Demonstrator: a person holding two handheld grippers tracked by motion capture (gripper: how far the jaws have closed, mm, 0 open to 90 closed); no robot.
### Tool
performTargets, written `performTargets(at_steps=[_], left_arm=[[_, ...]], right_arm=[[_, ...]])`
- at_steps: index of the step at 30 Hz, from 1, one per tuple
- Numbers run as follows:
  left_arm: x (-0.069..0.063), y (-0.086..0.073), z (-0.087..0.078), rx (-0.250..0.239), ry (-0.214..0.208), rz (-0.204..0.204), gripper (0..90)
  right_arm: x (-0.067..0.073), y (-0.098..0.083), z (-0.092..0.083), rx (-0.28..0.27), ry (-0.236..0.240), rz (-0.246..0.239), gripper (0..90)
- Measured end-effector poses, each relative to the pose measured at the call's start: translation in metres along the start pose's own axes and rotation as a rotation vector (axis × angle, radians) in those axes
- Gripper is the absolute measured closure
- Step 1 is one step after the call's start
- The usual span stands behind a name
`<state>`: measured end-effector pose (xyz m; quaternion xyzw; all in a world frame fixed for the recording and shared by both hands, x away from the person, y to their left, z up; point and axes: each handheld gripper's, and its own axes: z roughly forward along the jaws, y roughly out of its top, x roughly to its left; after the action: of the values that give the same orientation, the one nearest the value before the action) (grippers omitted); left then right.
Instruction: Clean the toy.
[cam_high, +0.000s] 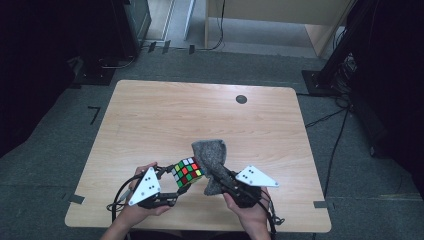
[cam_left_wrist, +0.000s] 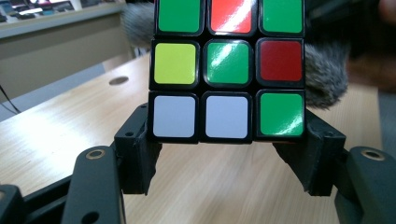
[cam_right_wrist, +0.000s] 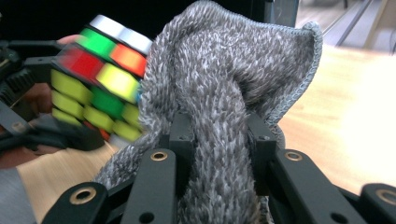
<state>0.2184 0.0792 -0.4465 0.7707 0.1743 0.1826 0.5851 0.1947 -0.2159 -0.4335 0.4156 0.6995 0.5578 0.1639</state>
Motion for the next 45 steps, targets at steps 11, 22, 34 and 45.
performTargets(at_steps=[11,22,34,45], left_arm=[[0.009,0.002,-0.009,-0.160,-0.154,-0.189,34.2],[0.015,0.001,-0.010,-0.140,-0.129,-0.202,34.2],[0.012,0.002,-0.006,-0.125,-0.086,-0.210,34.2],[0.018,0.002,-0.011,-0.144,-0.072,-0.235,34.2]], right_arm=[[0.021,-0.012,0.018,-0.024,0.267,0.042,71.2],[0.015,-0.006,0.007,-0.124,0.213,0.073,71.1],[0.043,-0.024,0.036,0.043,0.386,-0.007,71.0],[0.022,-0.024,0.025,-0.049,0.205,0.065,71.8]])
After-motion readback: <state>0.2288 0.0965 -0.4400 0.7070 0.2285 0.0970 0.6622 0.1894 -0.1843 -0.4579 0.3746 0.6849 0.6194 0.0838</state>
